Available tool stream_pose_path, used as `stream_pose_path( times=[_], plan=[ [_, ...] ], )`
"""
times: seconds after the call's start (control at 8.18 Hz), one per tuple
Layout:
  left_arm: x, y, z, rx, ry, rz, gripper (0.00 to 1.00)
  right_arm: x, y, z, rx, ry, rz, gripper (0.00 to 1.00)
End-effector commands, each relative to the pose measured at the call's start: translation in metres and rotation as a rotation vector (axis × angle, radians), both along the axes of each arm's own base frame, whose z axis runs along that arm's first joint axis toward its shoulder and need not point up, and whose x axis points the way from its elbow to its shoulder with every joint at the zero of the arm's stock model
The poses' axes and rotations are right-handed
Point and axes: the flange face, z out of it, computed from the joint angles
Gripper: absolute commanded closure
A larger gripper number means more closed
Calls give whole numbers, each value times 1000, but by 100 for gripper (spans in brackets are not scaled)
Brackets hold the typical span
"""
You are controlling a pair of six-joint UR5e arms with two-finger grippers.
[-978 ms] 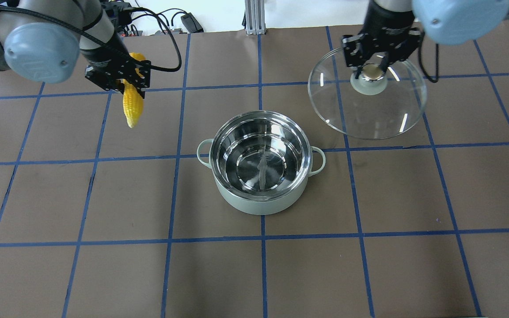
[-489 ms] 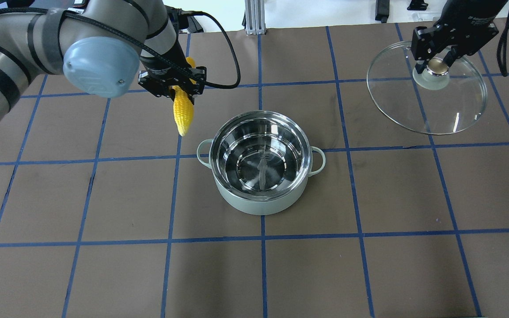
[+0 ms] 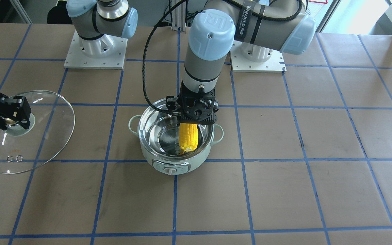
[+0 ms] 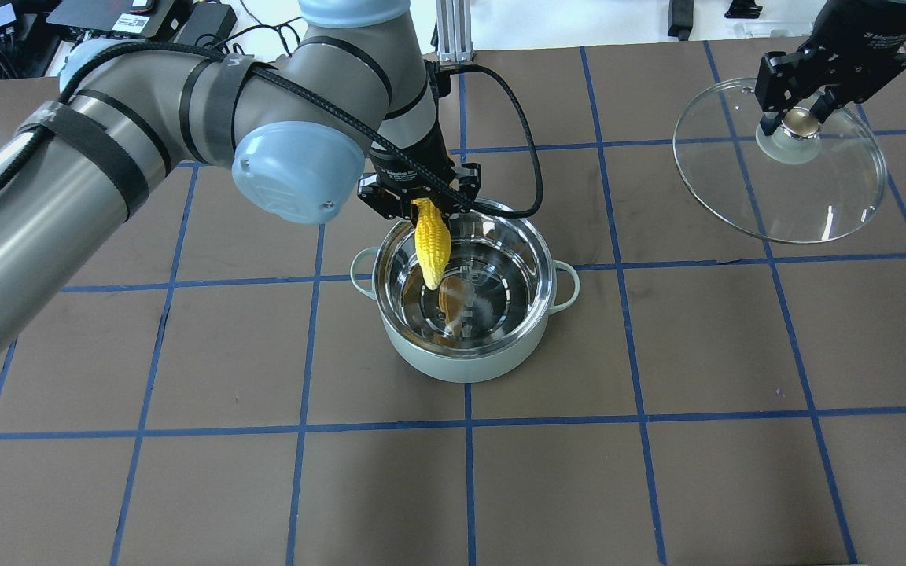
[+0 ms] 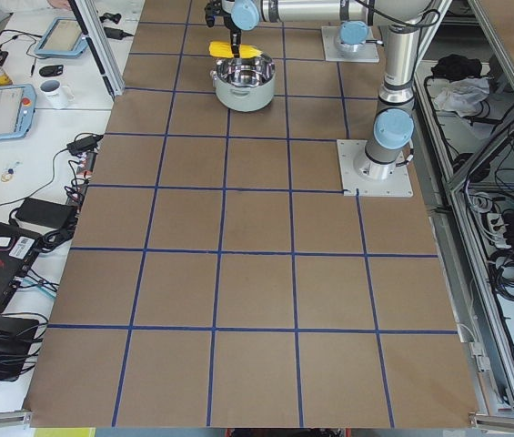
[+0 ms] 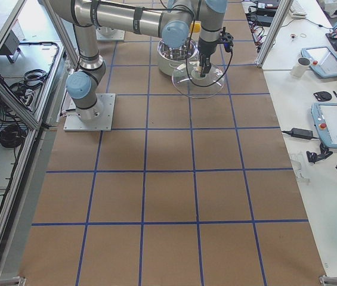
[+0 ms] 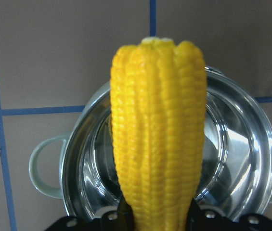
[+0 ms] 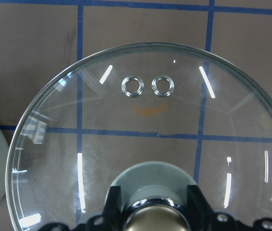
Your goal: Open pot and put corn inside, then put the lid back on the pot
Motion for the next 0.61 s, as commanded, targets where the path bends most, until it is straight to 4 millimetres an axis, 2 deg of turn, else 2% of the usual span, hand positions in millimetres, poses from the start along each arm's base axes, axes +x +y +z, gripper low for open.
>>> stream_pose_path(
  times=[0.0,0.12,0.24,0.49],
  plan=[
    [-25,3,-43,71,-19,-25,100,1,1,-2,7,-3,1,83],
    [-37,9,-56,95,-29,-43,100,1,1,-2,8,-3,1,83],
    [-39,14,-69,118,-41,-50,100,1,1,-2,8,-3,1,83],
    [-38,17,-77,130,-49,-62,100,2,1,-1,7,-5,0,83]
  ],
)
